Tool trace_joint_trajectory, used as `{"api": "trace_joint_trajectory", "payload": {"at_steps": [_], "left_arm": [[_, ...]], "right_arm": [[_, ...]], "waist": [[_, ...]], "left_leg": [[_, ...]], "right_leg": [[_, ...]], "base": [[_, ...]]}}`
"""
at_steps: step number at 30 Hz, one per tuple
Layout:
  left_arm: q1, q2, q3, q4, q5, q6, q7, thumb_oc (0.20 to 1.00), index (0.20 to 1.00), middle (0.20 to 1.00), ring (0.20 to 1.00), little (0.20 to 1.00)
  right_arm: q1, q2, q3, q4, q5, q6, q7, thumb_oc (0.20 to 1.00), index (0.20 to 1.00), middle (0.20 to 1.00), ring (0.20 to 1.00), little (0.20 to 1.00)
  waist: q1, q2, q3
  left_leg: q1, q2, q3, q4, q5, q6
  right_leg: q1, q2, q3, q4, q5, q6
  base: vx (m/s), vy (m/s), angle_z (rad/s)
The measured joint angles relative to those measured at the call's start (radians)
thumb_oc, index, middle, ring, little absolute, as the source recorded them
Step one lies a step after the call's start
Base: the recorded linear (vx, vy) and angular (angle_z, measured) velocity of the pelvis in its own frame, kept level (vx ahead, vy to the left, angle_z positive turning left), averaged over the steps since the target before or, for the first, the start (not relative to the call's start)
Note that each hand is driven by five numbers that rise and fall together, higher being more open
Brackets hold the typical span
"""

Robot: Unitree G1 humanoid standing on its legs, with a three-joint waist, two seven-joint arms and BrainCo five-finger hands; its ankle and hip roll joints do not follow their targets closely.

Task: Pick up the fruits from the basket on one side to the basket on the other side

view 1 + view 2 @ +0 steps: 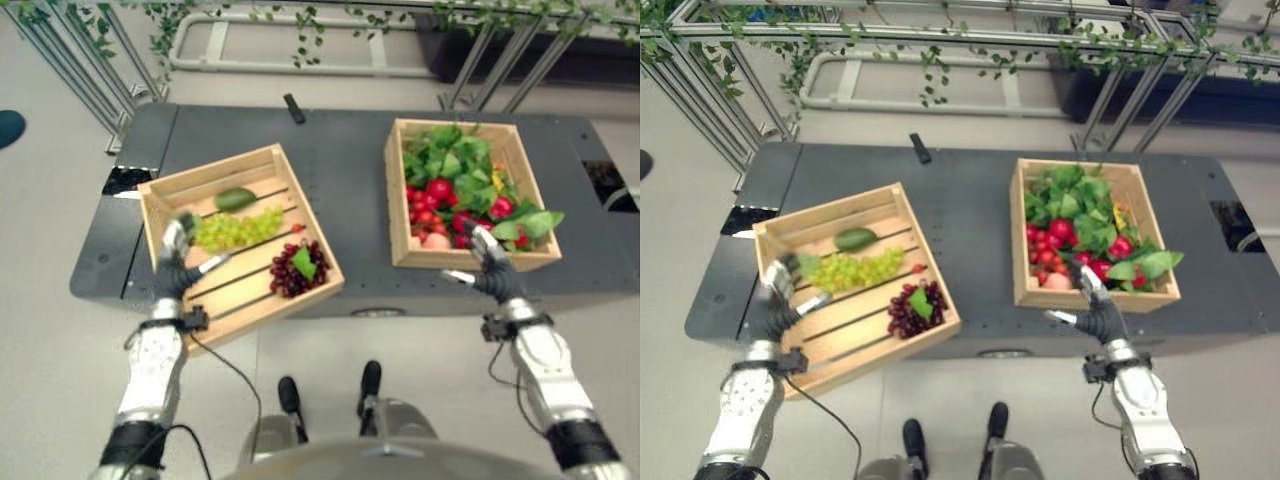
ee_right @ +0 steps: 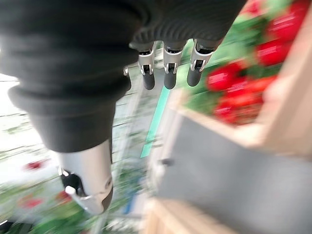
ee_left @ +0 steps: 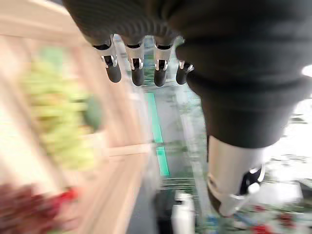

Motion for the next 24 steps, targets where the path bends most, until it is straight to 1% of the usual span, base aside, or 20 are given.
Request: {"api": "trace_joint_trajectory", "payload": {"at_steps": [1, 2, 3, 4, 5, 6, 7, 8, 9, 10, 11, 12, 13, 14, 15, 16, 17, 24], "left_arm": [[-0.045, -0.019, -0.028, 0.178, 0.014, 0.017, 0.004, 1.000, 1.000, 1.000, 1.000, 1.000], [-0.050, -0.041, -0.029, 0.242, 0.020, 0.036, 0.008, 1.000, 1.000, 1.000, 1.000, 1.000], [-0.035, -0.053, -0.030, 0.283, 0.038, 0.036, 0.009, 1.000, 1.000, 1.000, 1.000, 1.000], [-0.066, -0.062, -0.029, 0.369, 0.082, 0.002, 0.017, 1.000, 1.000, 1.000, 1.000, 1.000], [-0.089, -0.063, -0.024, 0.439, 0.107, 0.014, 0.016, 1.000, 1.000, 1.000, 1.000, 1.000], [-0.095, -0.063, -0.021, 0.470, 0.124, 0.016, 0.018, 1.000, 1.000, 1.000, 1.000, 1.000], [-0.103, -0.065, -0.013, 0.518, 0.144, 0.014, 0.006, 1.000, 1.000, 1.000, 1.000, 1.000], [-0.116, -0.073, 0.003, 0.555, 0.154, 0.014, 0.000, 1.000, 1.000, 1.000, 1.000, 1.000], [-0.136, -0.086, 0.017, 0.588, 0.166, 0.043, -0.001, 1.000, 1.000, 1.000, 1.000, 1.000], [-0.136, -0.087, 0.019, 0.598, 0.170, 0.046, -0.003, 1.000, 1.000, 1.000, 1.000, 1.000], [-0.141, -0.086, 0.024, 0.605, 0.169, 0.056, -0.009, 1.000, 1.000, 1.000, 1.000, 1.000], [-0.146, -0.083, 0.024, 0.609, 0.170, 0.066, -0.021, 1.000, 1.000, 1.000, 1.000, 1.000], [-0.152, -0.083, 0.025, 0.626, 0.171, 0.067, -0.028, 1.000, 1.000, 1.000, 1.000, 1.000], [-0.157, -0.085, 0.026, 0.636, 0.171, 0.080, -0.032, 1.000, 1.000, 1.000, 1.000, 1.000], [-0.157, -0.084, 0.026, 0.638, 0.169, 0.112, -0.040, 1.000, 1.000, 1.000, 1.000, 1.000], [-0.157, -0.081, 0.026, 0.638, 0.169, 0.116, -0.045, 1.000, 1.000, 1.000, 1.000, 1.000], [-0.157, -0.077, 0.026, 0.638, 0.169, 0.130, -0.052, 1.000, 1.000, 1.000, 1.000, 1.000], [-0.151, -0.066, 0.020, 0.638, 0.169, 0.157, -0.053, 1.000, 1.000, 1.000, 1.000, 1.000]], "right_arm": [[-0.034, 0.001, 0.024, 0.124, -0.005, 0.006, -0.017, 1.000, 1.000, 1.000, 1.000, 1.000], [-0.034, 0.002, 0.037, 0.181, -0.011, 0.020, -0.025, 1.000, 1.000, 1.000, 1.000, 1.000], [-0.026, 0.002, 0.049, 0.214, -0.015, 0.022, -0.034, 1.000, 1.000, 1.000, 1.000, 1.000], [-0.037, 0.012, 0.064, 0.327, -0.023, 0.022, -0.041, 1.000, 1.000, 1.000, 1.000, 1.000], [-0.042, 0.024, 0.067, 0.435, -0.030, 0.035, -0.049, 1.000, 1.000, 1.000, 1.000, 1.000], [-0.033, 0.031, 0.071, 0.487, -0.034, 0.039, -0.053, 1.000, 1.000, 1.000, 1.000, 1.000], [-0.047, 0.043, 0.080, 0.600, -0.046, 0.042, -0.057, 1.000, 1.000, 1.000, 1.000, 1.000], [-0.064, 0.052, 0.081, 0.666, -0.048, 0.050, -0.058, 1.000, 1.000, 1.000, 1.000, 1.000], [-0.052, 0.059, 0.086, 0.721, -0.049, 0.077, -0.058, 1.000, 1.000, 1.000, 1.000, 1.000], [-0.050, 0.066, 0.082, 0.749, -0.048, 0.075, -0.058, 1.000, 1.000, 1.000, 1.000, 1.000], [-0.059, 0.078, 0.077, 0.813, -0.048, 0.093, -0.061, 1.000, 1.000, 1.000, 1.000, 1.000], [-0.031, 0.079, 0.077, 0.831, -0.050, 0.112, -0.059, 1.000, 1.000, 1.000, 1.000, 1.000], [-0.037, 0.081, 0.077, 0.867, -0.050, 0.115, -0.058, 1.000, 1.000, 1.000, 1.000, 1.000], [-0.038, 0.082, 0.077, 0.894, -0.050, 0.131, -0.057, 1.000, 1.000, 1.000, 1.000, 1.000], [-0.023, 0.082, 0.074, 0.912, -0.049, 0.150, -0.056, 1.000, 1.000, 1.000, 1.000, 1.000], [-0.015, 0.082, 0.074, 0.912, -0.048, 0.159, -0.055, 1.000, 1.000, 1.000, 1.000, 1.000], [0.002, 0.082, 0.074, 0.913, -0.048, 0.162, -0.053, 1.000, 1.000, 1.000, 1.000, 1.000], [0.002, 0.103, 0.076, 0.896, -0.048, 0.168, -0.049, 1.000, 1.000, 1.000, 1.000, 1.000]], "waist": [[-0.001, 0.004, -0.001], [-0.001, 0.007, 0.001], [0.002, 0.011, 0.004], [0.002, 0.016, 0.004], [0.003, 0.029, 0.002], [0.003, 0.036, -0.001], [0.004, 0.049, -0.010], [0.000, 0.053, -0.013], [0.000, 0.059, -0.019], [-0.003, 0.067, -0.024], [-0.003, 0.064, -0.025], [-0.004, 0.074, -0.031], [-0.003, 0.076, -0.033], [-0.004, 0.073, -0.033], [-0.004, 0.074, -0.041], [-0.004, 0.075, -0.042], [-0.005, 0.070, -0.047], [-0.001, 0.046, -0.090]], "left_leg": [[0.003, 0.001, -0.015, 0.000, -0.003, -0.004], [-0.001, 0.002, -0.017, -0.001, -0.002, -0.005], [-0.002, 0.002, -0.018, -0.004, -0.002, -0.006], [0.006, 0.002, -0.029, -0.005, -0.001, -0.007], [0.018, 0.001, -0.045, -0.009, -0.001, -0.007], [0.023, 0.000, -0.047, -0.014, -0.002, -0.008], [0.031, -0.001, -0.048, -0.014, -0.003, -0.009], [0.037, -0.002, -0.049, -0.014, -0.005, -0.012], [0.037, -0.001, -0.048, -0.014, -0.009, -0.014], [0.038, 0.000, -0.048, -0.014, -0.011, -0.016], [0.041, 0.002, -0.047, -0.014, -0.012, -0.017], [0.046, 0.003, -0.047, -0.014, -0.012, -0.017], [0.055, 0.004, -0.046, -0.014, -0.012, -0.017], [0.056, 0.005, -0.046, -0.014, -0.014, -0.019], [0.064, 0.006, -0.046, -0.014, -0.015, -0.019], [0.071, 0.007, -0.046, -0.015, -0.016, -0.020], [0.073, 0.008, -0.046, -0.015, -0.018, -0.021], [0.080, 0.013, -0.045, -0.014, -0.018, -0.022]], "right_leg": [[0.010, 0.004, -0.001, -0.012, 0.002, -0.002], [0.010, 0.005, -0.003, -0.021, 0.005, -0.007], [0.012, 0.005, -0.007, -0.027, 0.006, -0.008], [0.029, 0.006, -0.016, -0.033, 0.006, -0.009], [0.048, 0.005, -0.019, -0.033, -0.002, -0.006], [0.054, 0.003, -0.020, -0.033, -0.006, -0.004], [0.063, 0.002, -0.022, -0.034, -0.009, 0.000], [0.071, 0.002, -0.023, -0.034, -0.011, 0.002], [0.075, 0.001, -0.024, -0.034, -0.014, 0.003], [0.075, 0.002, -0.023, -0.034, -0.016, 0.004], [0.077, 0.005, -0.022, -0.034, -0.015, 0.002], [0.078, 0.006, -0.022, -0.034, -0.016, 0.002], [0.084, 0.008, -0.022, -0.034, -0.017, 0.001], [0.090, 0.009, -0.022, -0.034, -0.018, 0.001], [0.098, 0.010, -0.022, -0.034, -0.021, -0.001], [0.105, 0.011, -0.022, -0.034, -0.022, -0.002], [0.106, 0.012, -0.022, -0.034, -0.024, -0.003], [0.112, 0.018, -0.020, -0.034, -0.024, -0.004]], "base": [[0.02, -0.035, 0.06], [0.03, -0.034, 0.07], [0.04, -0.022, 0.16], [0.03, 0.001, 0.31], [0.07, 0.011, 0.35], [0.05, 0.009, 0.25], [0.04, 0.017, 0.07], [0.04, 0.022, -0.01], [0.04, 0.022, -0.03], [0.08, 0.033, -0.07], [0.06, 0.024, -0.04], [0.08, 0.027, -0.05], [0.04, 0.008, -0.03], [0.04, 0.008, -0.04], [0.02, 0.005, -0.04], [0.04, 0.003, -0.02], [0.04, -0.010, 0.00], [0.01, -0.001, 0.00]]}}
